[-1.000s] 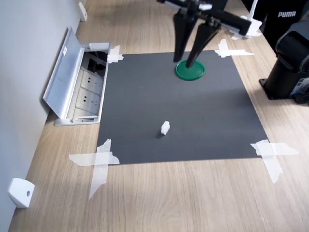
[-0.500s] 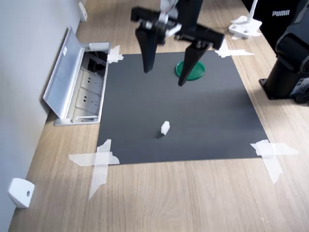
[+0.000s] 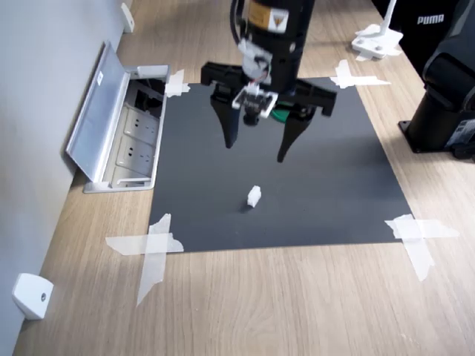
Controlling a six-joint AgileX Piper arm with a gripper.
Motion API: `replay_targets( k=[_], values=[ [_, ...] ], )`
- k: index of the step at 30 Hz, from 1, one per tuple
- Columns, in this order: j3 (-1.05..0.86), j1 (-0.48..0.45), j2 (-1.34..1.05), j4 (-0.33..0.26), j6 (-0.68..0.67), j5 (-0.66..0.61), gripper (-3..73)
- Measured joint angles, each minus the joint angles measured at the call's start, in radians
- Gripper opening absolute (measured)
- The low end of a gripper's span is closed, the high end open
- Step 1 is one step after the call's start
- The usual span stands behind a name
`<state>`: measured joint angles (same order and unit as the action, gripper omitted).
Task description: Grasp a white terminal and put it on the green lid.
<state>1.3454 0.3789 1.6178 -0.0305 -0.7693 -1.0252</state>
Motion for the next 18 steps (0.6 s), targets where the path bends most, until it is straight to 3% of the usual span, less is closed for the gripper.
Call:
replay_targets(
  k=[8, 18],
  values=[
    [-0.121, 0.000, 0.010, 0.010, 0.082, 0.143, 71.1],
    [-0.134, 0.000, 0.105, 0.013, 0.134, 0.172, 70.9]
  ],
)
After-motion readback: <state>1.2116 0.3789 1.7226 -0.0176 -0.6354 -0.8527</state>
